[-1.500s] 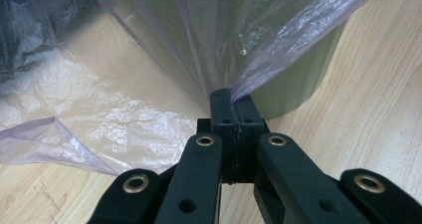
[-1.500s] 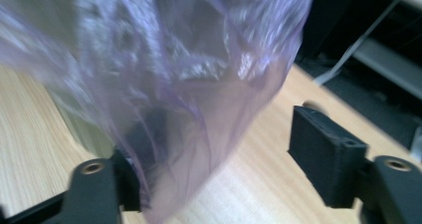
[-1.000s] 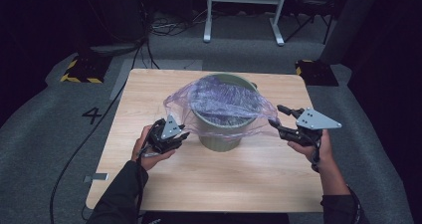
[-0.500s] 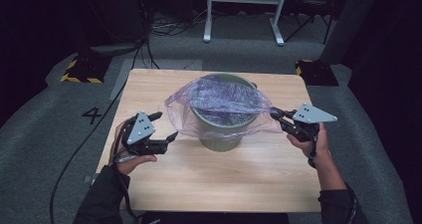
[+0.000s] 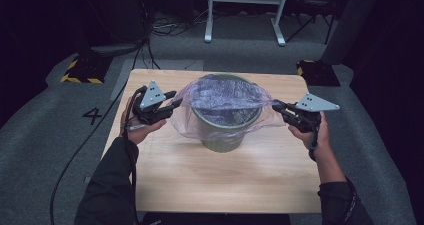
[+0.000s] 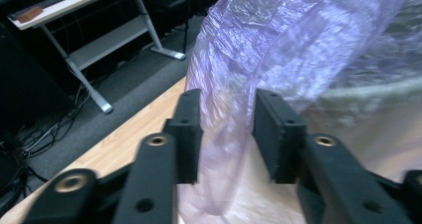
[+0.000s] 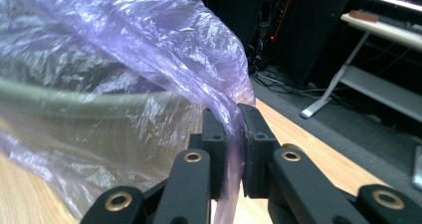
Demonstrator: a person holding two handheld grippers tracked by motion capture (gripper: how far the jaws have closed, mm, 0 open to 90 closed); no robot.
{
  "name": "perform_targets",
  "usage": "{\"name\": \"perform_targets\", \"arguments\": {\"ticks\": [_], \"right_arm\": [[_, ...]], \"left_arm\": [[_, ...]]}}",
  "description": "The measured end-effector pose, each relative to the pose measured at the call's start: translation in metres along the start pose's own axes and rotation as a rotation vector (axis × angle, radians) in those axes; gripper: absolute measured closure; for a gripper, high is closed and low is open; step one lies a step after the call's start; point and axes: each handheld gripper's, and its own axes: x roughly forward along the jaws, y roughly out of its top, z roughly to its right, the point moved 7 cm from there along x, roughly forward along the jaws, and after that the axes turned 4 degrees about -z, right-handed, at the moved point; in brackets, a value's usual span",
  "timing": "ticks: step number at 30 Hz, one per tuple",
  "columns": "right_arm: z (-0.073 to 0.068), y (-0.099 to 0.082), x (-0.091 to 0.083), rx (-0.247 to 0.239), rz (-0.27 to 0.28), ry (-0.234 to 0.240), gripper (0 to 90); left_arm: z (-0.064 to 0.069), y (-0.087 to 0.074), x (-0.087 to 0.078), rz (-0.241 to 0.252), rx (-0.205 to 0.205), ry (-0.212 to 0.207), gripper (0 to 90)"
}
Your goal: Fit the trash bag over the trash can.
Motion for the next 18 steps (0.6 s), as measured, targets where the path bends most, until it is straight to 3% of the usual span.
{"name": "perform_targets", "arguments": {"ticks": [1,3,4,6,9,11,15,18], "right_arm": [[0.002,0.001,0.002,0.018,0.002,0.003,83.1],[0.006,0.003,0.005,0.040,0.009,0.007,83.7],[0.006,0.003,0.006,0.046,0.009,0.006,83.9],[0.007,0.005,0.008,0.046,0.006,0.000,84.2],[0.007,0.006,0.010,0.033,-0.008,-0.008,84.2],[0.008,0.006,0.011,0.039,-0.011,-0.015,84.1],[0.008,0.011,0.011,0.030,0.002,-0.019,82.7],[0.008,0.016,0.014,0.019,-0.001,-0.020,82.3]], "left_arm": [[0.000,0.001,0.004,0.002,-0.001,-0.006,72.8],[0.002,0.004,0.006,0.011,0.005,-0.026,73.5],[0.004,0.006,0.004,0.039,-0.004,-0.051,68.7],[0.006,0.008,-0.001,0.074,-0.017,-0.057,52.9],[0.009,0.009,-0.009,0.083,-0.022,-0.079,36.0],[0.012,0.010,-0.016,0.102,-0.031,-0.100,32.3],[0.008,0.006,-0.007,0.027,-0.012,-0.053,26.9],[0.002,0.002,0.004,-0.005,-0.031,-0.060,36.5]]}}
